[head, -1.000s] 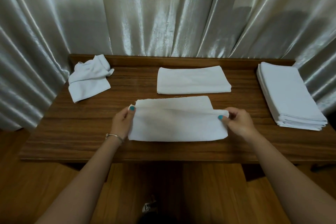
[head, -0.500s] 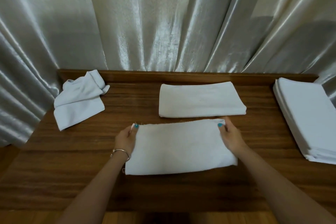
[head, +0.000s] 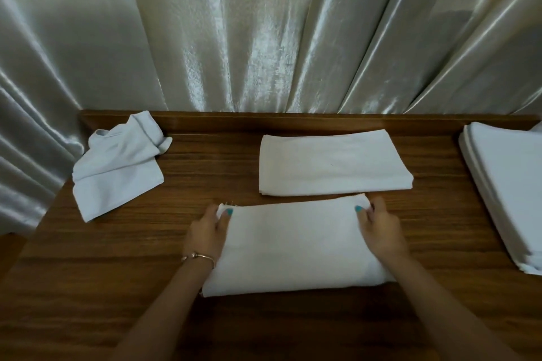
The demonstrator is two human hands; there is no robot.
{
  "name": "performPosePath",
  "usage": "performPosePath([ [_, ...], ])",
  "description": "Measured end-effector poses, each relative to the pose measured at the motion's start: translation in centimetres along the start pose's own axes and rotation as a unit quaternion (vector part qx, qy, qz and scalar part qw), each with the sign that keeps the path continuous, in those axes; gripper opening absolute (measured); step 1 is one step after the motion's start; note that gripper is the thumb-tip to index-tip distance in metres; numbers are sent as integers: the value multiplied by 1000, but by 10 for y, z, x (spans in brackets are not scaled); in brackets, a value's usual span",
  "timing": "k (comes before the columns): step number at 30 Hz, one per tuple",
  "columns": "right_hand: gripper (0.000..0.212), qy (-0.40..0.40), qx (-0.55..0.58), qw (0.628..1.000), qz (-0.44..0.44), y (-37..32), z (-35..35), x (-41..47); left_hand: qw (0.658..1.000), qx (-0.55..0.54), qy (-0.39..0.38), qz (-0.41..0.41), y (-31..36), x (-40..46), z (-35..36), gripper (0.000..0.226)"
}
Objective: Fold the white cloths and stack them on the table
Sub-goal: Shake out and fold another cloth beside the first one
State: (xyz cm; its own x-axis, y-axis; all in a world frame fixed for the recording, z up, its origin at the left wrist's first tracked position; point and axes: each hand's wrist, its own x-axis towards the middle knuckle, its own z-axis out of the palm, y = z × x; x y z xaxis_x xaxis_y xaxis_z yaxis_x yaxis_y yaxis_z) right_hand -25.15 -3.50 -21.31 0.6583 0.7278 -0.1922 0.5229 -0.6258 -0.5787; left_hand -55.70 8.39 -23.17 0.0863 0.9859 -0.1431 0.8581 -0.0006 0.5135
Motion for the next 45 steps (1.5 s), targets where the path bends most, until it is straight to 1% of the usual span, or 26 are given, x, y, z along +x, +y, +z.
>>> performPosePath([
  [2, 36, -18, 38, 998, 54, -6, -6, -1, 997, 77, 16, -18, 7, -4, -1, 38],
  [3, 43, -31, 70, 993, 87, -7, -11, -2, 995, 95, 28, -34, 11, -7, -1, 38],
  [4, 49, -49, 99, 988, 111, -7, -18, -5, 993, 98, 34, -54, 15, -11, -1, 39],
  [6, 56, -98, 129, 978, 135, 0, -29, -14, 992, 71, 30, -100, 21, -18, 0, 43],
  [8, 62, -137, 127, 974, 132, 12, -36, -28, 990, 45, 24, -130, 21, -26, 1, 47],
  [10, 68, -146, 122, 974, 118, 24, -37, -38, 988, 63, 30, -139, 18, -35, 1, 47],
  [12, 67, -149, 115, 978, 95, 31, -39, -46, 985, 96, 39, -137, 12, -45, 1, 43],
  [14, 66, -148, 106, 981, 73, 39, -37, -51, 985, 118, 50, -112, 3, -56, 3, 37],
  [18, 57, -86, 50, 994, 39, 52, -28, -61, 988, 134, 75, -28, -12, -67, 7, 28],
  [20, 54, -53, 39, 997, 31, 51, -24, -68, 990, 123, 66, -14, -12, -68, 8, 30],
  [21, 53, -30, 13, 999, 25, 51, -21, -72, 991, 118, 67, -14, -11, -70, 7, 32],
  [22, 52, 4, -43, 999, 11, 51, -18, -78, 990, 117, 80, -18, -10, -73, 8, 34],
  [24, 52, 88, -185, 978, -25, 48, -12, -85, 980, 145, 131, -15, -6, -77, 9, 38],
  [25, 51, 122, -215, 968, -49, 42, -9, -88, 972, 167, 166, 1, 0, -80, 9, 39],
  [26, 49, 142, -210, 964, -82, 32, -5, -89, 964, 176, 196, 33, 10, -81, 12, 39],
  [27, 47, 145, -194, 962, -123, 19, 0, -90, 965, 170, 187, 75, 23, -84, 15, 37],
  [28, 46, 118, -185, 962, -164, 6, 8, -90, 969, 159, 143, 123, 37, -87, 20, 38],
  [30, 50, 19, -197, 955, -221, -17, 29, -84, 970, 163, 22, 181, 62, -94, 36, 46],
  [31, 52, -26, -219, 945, -240, -24, 40, -81, 966, 179, -19, 186, 67, -97, 46, 50],
  [32, 55, -58, -240, 935, -253, -27, 50, -78, 963, 202, -43, 174, 67, -98, 55, 53],
  [34, 64, -98, -264, 923, -263, -23, 64, -72, 962, 237, -63, 123, 59, -95, 66, 57],
  [36, 67, -113, -274, 918, -263, -11, 65, -68, 962, 248, -63, 96, 52, -92, 66, 61],
  [38, 63, -95, -282, 927, -229, 2, 54, -62, 968, 230, -62, 80, 46, -91, 59, 69],
  [41, 62, -64, -278, 951, -117, 28, 33, -50, 976, 211, -51, 36, 26, -92, 45, 83],
  [43, 61, -56, -257, 964, -51, 41, 19, -45, 981, 189, -44, 1, 14, -95, 37, 85],
  [45, 60, -55, -281, 958, -26, 42, 12, -45, 984, 173, -42, -26, 11, -96, 32, 85],
])
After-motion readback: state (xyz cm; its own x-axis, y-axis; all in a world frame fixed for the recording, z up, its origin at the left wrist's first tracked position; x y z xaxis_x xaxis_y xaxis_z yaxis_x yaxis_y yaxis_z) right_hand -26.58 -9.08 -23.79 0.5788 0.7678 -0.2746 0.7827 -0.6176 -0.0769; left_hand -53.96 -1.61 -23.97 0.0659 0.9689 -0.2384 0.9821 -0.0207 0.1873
